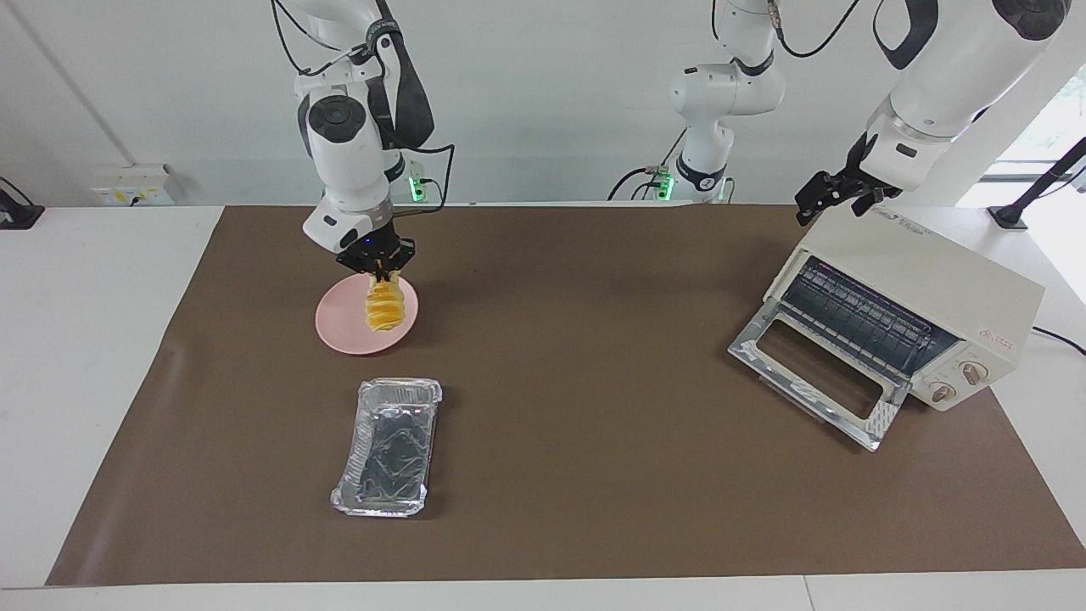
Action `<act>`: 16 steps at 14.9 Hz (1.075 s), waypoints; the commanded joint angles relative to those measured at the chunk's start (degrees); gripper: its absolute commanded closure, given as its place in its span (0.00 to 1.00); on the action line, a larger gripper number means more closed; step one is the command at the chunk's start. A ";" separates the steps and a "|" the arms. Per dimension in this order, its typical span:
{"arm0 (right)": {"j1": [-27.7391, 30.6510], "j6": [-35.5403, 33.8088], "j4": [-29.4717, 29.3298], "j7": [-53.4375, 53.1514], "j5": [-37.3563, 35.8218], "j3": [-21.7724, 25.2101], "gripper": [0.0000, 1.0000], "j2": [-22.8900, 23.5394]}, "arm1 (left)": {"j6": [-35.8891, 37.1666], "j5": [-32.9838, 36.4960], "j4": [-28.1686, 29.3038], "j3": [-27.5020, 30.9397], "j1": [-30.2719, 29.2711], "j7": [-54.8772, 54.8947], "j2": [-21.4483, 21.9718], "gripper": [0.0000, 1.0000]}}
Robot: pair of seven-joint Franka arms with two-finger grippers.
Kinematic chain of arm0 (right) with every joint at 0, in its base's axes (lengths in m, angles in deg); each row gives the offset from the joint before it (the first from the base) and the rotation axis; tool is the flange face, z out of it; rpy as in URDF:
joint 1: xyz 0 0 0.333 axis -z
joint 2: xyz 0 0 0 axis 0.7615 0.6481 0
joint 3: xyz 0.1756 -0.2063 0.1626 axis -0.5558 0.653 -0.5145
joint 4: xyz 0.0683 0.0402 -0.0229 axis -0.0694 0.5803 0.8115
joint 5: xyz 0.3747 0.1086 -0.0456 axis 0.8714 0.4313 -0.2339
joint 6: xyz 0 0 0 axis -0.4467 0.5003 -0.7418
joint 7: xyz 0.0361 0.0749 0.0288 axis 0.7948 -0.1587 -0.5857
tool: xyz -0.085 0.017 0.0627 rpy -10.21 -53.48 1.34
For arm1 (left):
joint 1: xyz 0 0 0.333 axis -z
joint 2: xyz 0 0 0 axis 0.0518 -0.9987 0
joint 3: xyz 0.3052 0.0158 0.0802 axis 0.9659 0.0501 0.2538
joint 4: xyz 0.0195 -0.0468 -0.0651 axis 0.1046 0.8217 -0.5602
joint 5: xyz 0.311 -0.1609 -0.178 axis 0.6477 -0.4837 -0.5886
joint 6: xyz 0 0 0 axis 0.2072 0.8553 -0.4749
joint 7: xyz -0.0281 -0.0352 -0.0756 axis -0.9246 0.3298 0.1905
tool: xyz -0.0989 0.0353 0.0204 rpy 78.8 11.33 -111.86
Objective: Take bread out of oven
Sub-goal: 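Carry the bread rolls to the pink plate with the right gripper, then lower the bread rolls onto the pink plate and open the right gripper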
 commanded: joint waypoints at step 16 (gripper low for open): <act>4.03 19.67 16.10 4.30 0.52 0.01 0.73 -1.81 | -0.78 -0.82 1.34 -0.07 -0.40 0.21 1.19 0.00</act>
